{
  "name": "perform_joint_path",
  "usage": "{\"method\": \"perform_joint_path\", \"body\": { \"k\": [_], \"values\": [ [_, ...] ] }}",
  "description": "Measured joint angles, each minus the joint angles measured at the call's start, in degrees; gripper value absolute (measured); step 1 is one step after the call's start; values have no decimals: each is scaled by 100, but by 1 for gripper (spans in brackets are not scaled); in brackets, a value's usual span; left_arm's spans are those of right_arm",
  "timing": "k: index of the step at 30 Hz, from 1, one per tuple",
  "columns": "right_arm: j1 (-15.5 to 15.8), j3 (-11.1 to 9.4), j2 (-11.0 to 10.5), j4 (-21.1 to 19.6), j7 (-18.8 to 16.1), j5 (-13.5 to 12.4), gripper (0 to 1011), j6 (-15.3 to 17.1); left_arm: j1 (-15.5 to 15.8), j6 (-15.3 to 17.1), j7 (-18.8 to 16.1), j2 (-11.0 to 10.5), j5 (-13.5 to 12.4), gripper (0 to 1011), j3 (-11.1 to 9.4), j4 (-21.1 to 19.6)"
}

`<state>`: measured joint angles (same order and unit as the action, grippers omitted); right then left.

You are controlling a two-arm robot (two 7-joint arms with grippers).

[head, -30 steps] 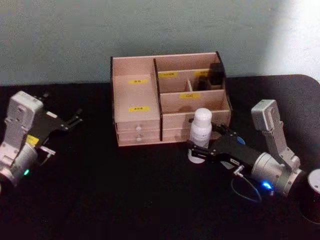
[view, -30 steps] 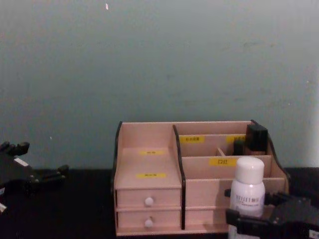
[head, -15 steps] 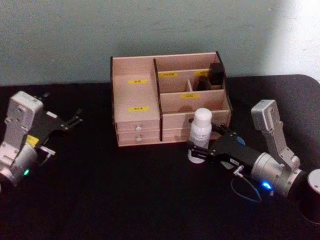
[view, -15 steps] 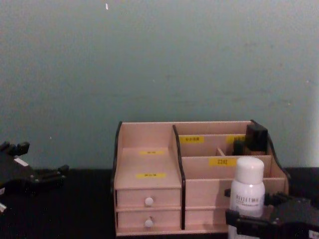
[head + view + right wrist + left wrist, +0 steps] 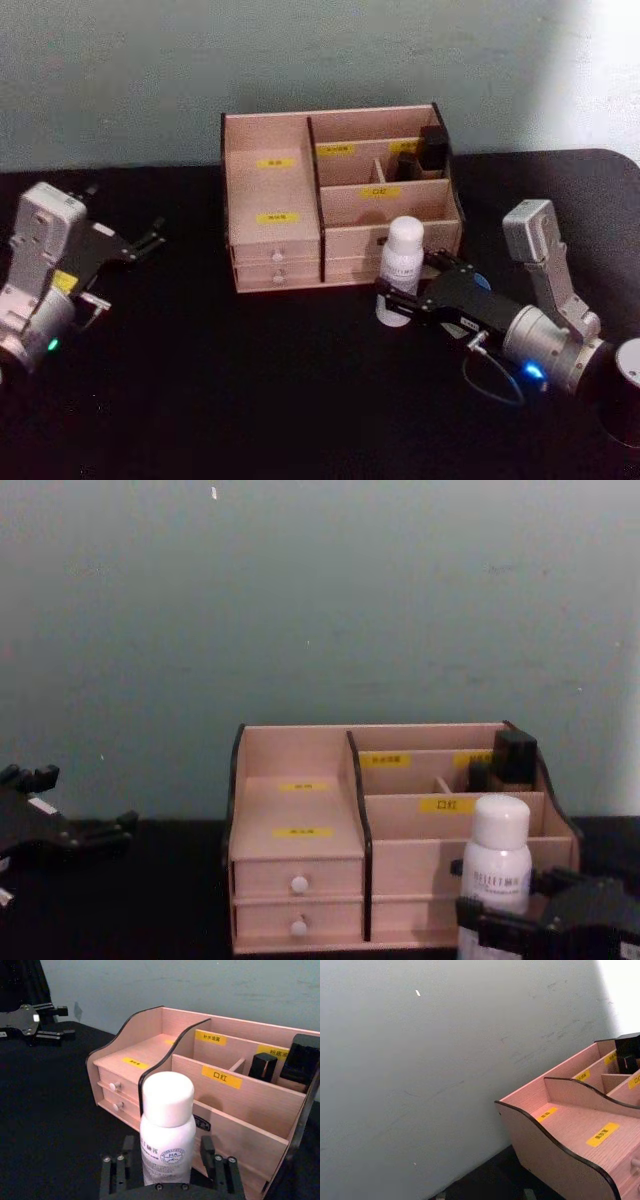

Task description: Pick up the facial cleanser and watermelon frost from the table and place them into the tiered storage box.

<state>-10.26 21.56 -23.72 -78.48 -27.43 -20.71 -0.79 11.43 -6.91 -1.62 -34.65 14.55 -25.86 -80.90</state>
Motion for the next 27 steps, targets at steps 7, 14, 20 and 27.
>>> {"method": "perform_joint_path", "body": {
  "k": [7,14,20,27],
  "values": [
    [2,0,0,-2,4,0,689,0,0,0,0,0,0,1001,0,0],
    [2,0,0,-2,5,0,595,0,1,0,0,0,0,1001,0,0],
    [2,0,0,-2,5,0,595,0,0,0,0,0,0,1001,0,0],
    [2,0,0,-2,5,0,595,-1,0,0,0,0,0,1001,0,0]
  ]
}}
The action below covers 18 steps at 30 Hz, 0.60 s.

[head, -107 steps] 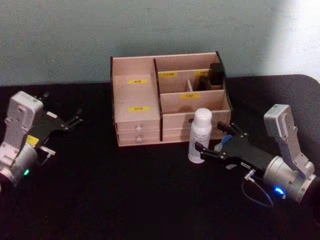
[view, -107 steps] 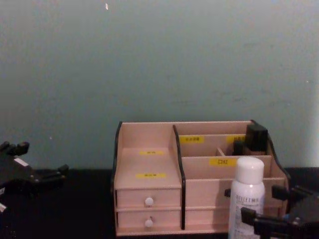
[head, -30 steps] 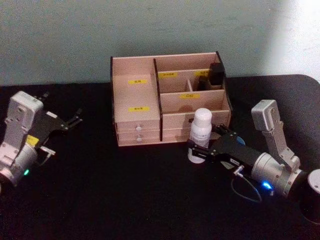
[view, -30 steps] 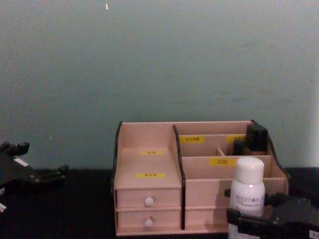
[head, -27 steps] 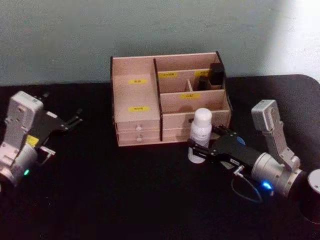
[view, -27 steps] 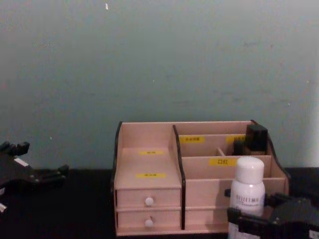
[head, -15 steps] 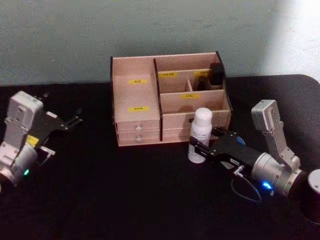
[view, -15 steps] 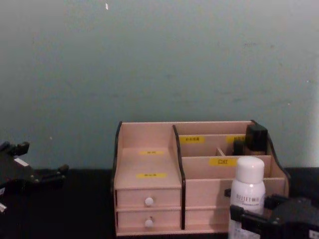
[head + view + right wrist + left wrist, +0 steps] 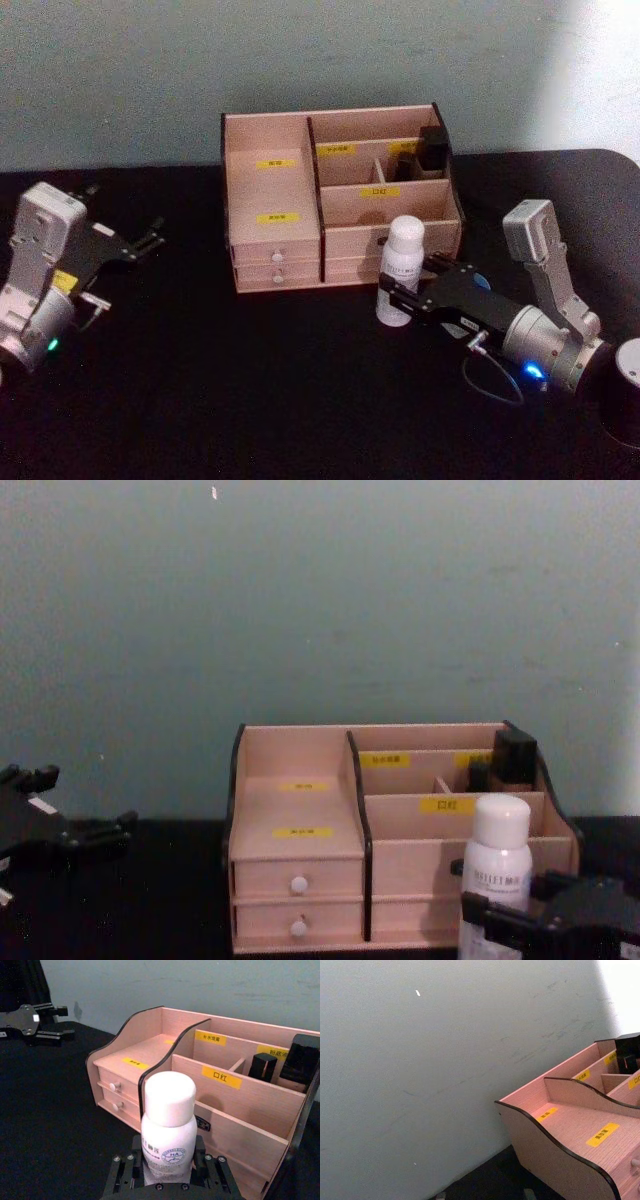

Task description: Pick up the facial cleanser and watermelon frost from the table and place them into the tiered storage box.

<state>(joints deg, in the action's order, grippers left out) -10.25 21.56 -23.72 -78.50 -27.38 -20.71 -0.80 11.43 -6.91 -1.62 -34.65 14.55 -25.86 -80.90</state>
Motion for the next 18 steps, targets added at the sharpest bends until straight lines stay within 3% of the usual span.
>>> {"method": "perform_joint_path", "body": {
  "k": [18],
  "values": [
    [96,14,-170,-294,-217,-116,595,-38,0,0,0,0,0,1001,0,0]
  ]
}}
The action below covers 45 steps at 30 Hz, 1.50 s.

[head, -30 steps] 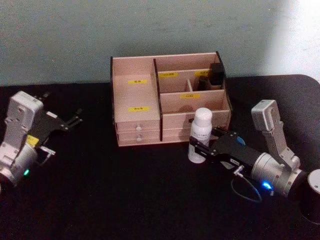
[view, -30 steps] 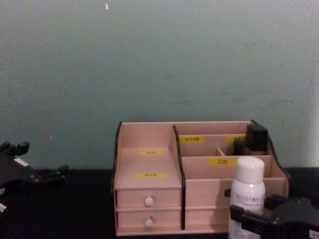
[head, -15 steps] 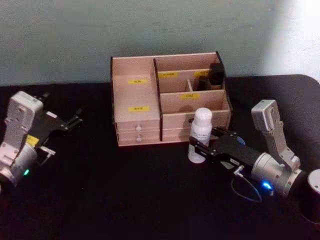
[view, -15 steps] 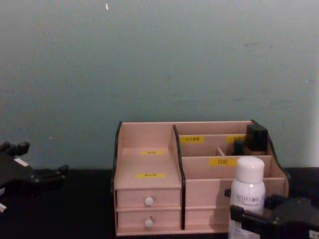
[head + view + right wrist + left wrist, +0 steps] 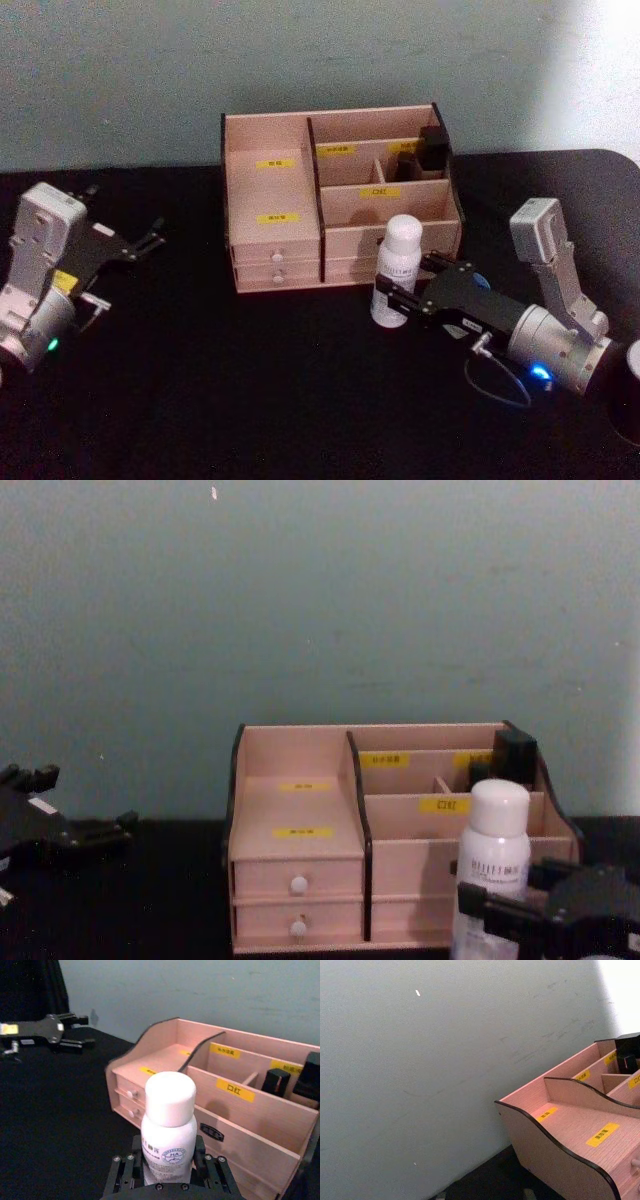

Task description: Pick up the facial cleanser and watermelon frost from the table and place them into the tiered storage box.

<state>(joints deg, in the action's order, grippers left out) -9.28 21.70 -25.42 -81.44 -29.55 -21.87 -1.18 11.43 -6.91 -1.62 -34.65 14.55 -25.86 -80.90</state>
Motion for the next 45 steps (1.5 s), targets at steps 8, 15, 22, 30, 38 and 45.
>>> {"method": "perform_joint_path", "body": {
  "k": [8,15,22,30,38,45],
  "values": [
    [46,-10,-143,-328,-171,-272,595,98,0,0,0,0,0,1001,0,0],
    [-80,-18,-184,-497,-193,-528,595,249,0,0,0,0,0,1001,0,0],
    [-351,-10,-86,-489,-1,-652,595,290,0,0,0,0,0,1001,0,0],
    [-696,-50,124,-259,266,-697,595,313,0,0,0,0,0,1001,0,0],
    [-1136,-40,355,189,424,-637,595,310,0,0,0,0,0,1001,0,0],
    [-1482,-5,573,653,516,-497,595,234,0,0,0,0,0,1001,0,0]
  ]
}}
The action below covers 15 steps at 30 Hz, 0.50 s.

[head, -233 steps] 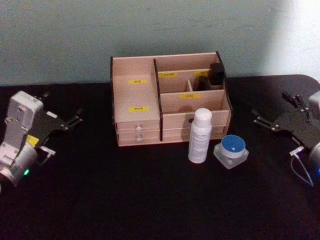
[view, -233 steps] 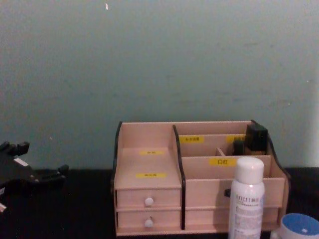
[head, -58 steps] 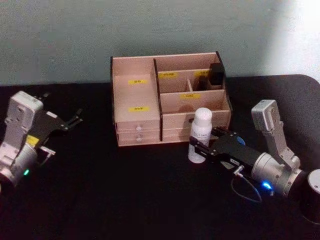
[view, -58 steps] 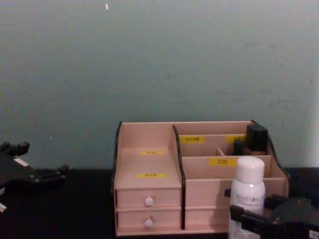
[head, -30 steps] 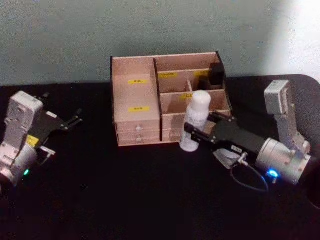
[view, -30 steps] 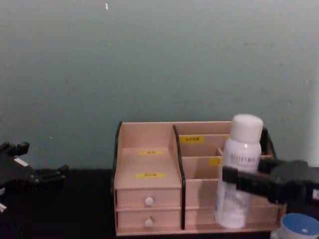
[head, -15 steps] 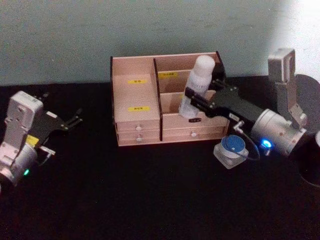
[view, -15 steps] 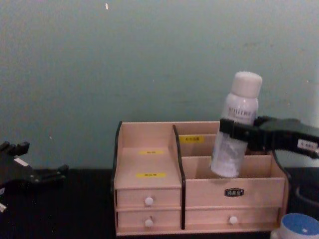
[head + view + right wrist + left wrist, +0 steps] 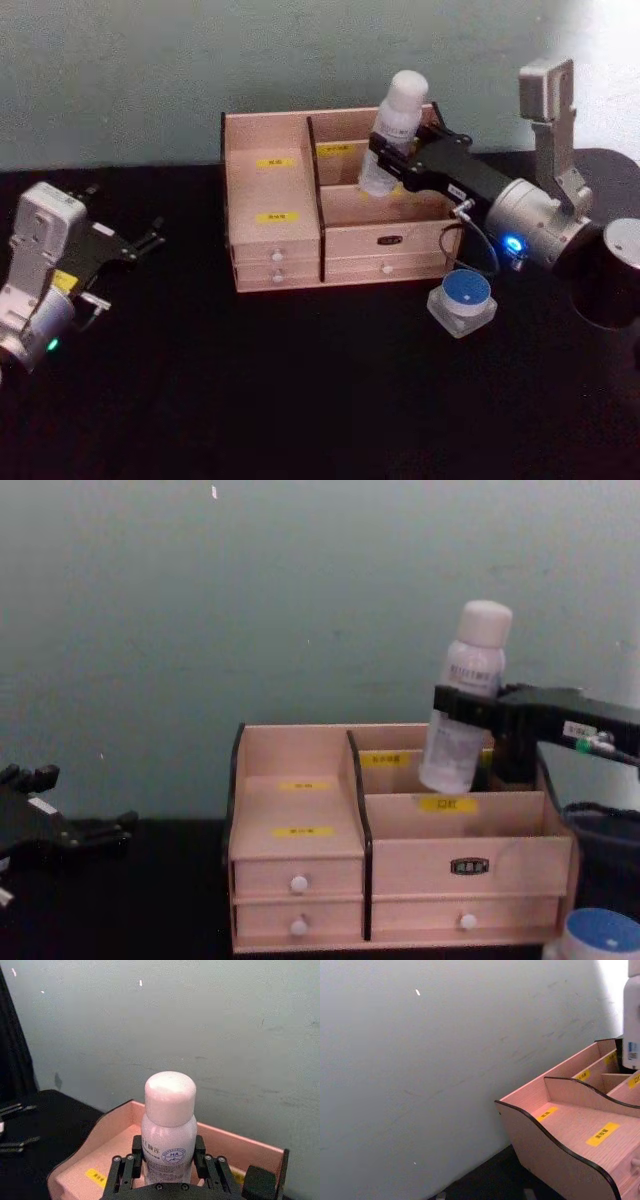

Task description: Pick up the facial cleanser and watermelon frost from the table and place them into the tiered storage box.

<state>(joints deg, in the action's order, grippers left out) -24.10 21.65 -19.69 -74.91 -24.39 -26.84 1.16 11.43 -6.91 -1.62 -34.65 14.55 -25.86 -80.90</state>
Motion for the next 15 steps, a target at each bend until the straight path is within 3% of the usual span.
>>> {"method": "perform_joint_path", "body": {
  "k": [15],
  "values": [
    [-478,52,350,719,-24,249,595,-138,0,0,0,0,0,1001,0,0]
  ]
}}
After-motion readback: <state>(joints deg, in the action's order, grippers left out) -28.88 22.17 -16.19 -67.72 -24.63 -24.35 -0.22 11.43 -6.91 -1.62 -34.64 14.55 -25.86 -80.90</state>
